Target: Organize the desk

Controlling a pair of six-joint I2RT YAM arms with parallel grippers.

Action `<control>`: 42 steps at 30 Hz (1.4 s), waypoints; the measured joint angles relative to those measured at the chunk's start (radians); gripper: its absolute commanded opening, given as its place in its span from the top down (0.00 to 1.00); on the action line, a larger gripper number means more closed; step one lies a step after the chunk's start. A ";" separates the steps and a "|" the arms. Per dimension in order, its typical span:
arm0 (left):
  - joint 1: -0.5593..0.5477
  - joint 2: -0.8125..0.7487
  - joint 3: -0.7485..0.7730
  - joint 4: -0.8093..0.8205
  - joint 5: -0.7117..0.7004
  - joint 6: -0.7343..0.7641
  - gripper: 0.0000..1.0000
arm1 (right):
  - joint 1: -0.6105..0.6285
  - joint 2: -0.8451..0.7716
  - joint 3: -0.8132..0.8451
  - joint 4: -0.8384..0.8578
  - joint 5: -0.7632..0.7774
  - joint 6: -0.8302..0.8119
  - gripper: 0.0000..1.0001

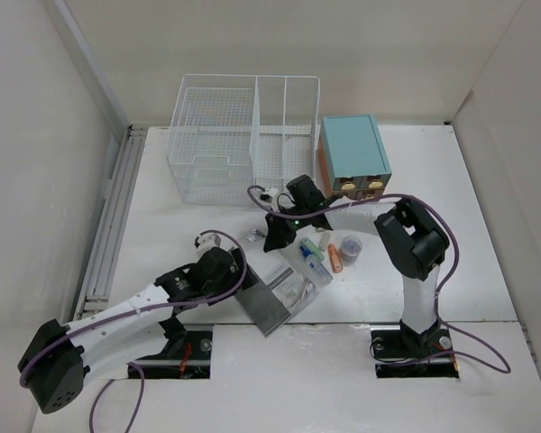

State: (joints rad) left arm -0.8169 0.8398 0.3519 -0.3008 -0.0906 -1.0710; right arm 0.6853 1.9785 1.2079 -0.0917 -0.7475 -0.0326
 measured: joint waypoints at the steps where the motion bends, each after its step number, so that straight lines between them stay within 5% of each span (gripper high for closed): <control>1: -0.003 -0.006 0.000 -0.005 0.000 0.000 0.00 | -0.006 -0.005 0.000 -0.008 -0.014 0.000 1.00; 15: -0.028 -0.108 -0.021 -0.016 -0.008 -0.006 0.00 | -0.154 -0.158 0.000 -0.080 -0.215 0.001 1.00; 29: -0.028 -0.123 -0.090 0.280 0.029 0.081 0.00 | -0.156 -0.159 0.000 -0.079 -0.493 0.011 1.00; 32: -0.028 -0.112 -0.090 0.290 0.030 0.101 0.10 | -0.156 -0.159 0.000 -0.078 -0.554 0.010 1.00; 34: -0.028 -0.117 -0.091 0.306 0.031 0.114 0.30 | -0.156 -0.159 0.000 -0.077 -0.587 0.001 1.00; 36: -0.028 -0.140 -0.098 0.337 0.032 0.128 0.32 | -0.156 -0.158 0.012 -0.131 -0.607 -0.066 1.00; 42: -0.027 -0.250 -0.175 0.422 0.059 0.167 0.48 | -0.167 0.036 0.336 -0.849 -0.666 -0.803 1.00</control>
State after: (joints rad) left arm -0.8440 0.5900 0.1768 0.1211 -0.0319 -0.9039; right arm 0.5182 2.0144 1.5440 -0.9405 -1.4136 -0.8356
